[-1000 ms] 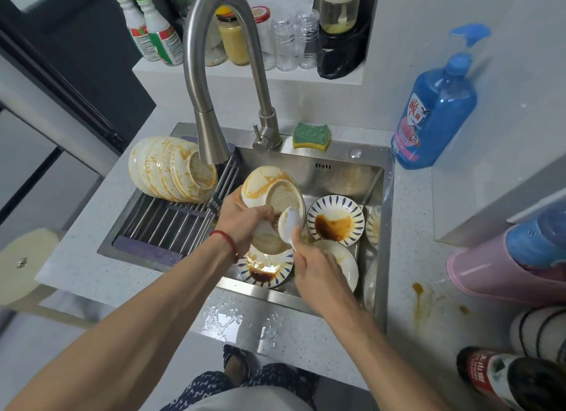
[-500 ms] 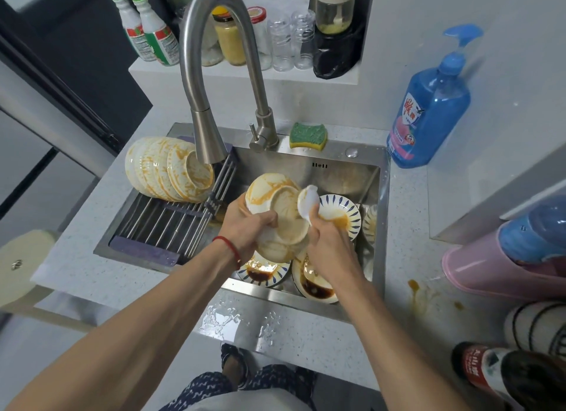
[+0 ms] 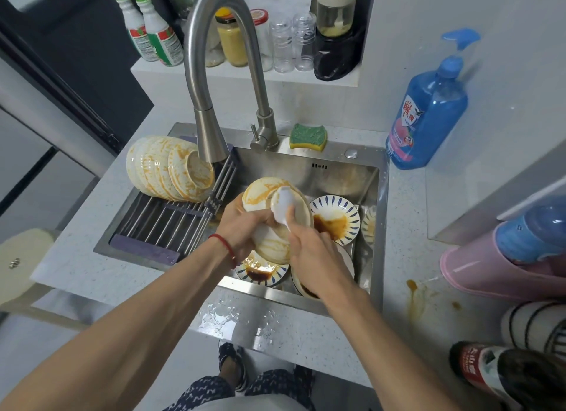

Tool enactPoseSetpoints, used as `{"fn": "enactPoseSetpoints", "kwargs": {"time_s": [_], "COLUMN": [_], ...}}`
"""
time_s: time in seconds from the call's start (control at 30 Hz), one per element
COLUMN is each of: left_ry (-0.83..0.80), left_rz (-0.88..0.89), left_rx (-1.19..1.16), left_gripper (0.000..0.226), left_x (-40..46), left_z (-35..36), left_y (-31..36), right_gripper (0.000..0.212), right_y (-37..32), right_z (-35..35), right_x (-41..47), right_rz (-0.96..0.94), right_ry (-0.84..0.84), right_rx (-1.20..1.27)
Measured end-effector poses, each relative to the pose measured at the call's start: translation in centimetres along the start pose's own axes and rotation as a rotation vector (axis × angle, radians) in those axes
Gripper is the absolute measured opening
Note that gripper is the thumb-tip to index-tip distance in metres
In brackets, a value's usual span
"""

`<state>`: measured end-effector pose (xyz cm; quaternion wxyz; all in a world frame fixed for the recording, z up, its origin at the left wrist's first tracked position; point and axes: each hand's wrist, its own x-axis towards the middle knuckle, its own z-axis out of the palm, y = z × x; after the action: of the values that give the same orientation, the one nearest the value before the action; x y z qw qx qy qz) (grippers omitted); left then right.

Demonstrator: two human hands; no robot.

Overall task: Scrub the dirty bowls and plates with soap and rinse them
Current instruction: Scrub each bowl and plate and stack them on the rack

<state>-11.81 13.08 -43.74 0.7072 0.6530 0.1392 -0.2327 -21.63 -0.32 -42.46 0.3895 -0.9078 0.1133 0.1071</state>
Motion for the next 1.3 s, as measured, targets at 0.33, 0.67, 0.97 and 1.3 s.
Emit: {"fn": "enactPoseSetpoints", "kwargs": {"time_s": [0.33, 0.67, 0.97, 1.3], "left_ry": [0.006, -0.045, -0.391, -0.330], "left_rz": [0.032, 0.038, 0.283, 0.182], "left_rx": [0.092, 0.158, 0.876, 0.396], "left_gripper": [0.059, 0.063, 0.057, 0.051], "left_x": [0.4, 0.9, 1.4, -0.3], "left_z": [-1.2, -1.7, -1.2, -1.9], "left_y": [0.3, 0.0, 2.3, 3.6], "right_gripper": [0.057, 0.052, 0.116, 0.050], "right_y": [1.7, 4.0, 3.9, 4.7], "right_z": [0.9, 1.4, -1.3, -1.4], "right_x": [-2.2, -1.9, 3.3, 3.5], "right_rz": [-0.012, 0.054, 0.147, 0.245], "right_ry": [-0.095, -0.089, 0.058, 0.154], "right_rx": [0.027, -0.015, 0.363, 1.022]}}
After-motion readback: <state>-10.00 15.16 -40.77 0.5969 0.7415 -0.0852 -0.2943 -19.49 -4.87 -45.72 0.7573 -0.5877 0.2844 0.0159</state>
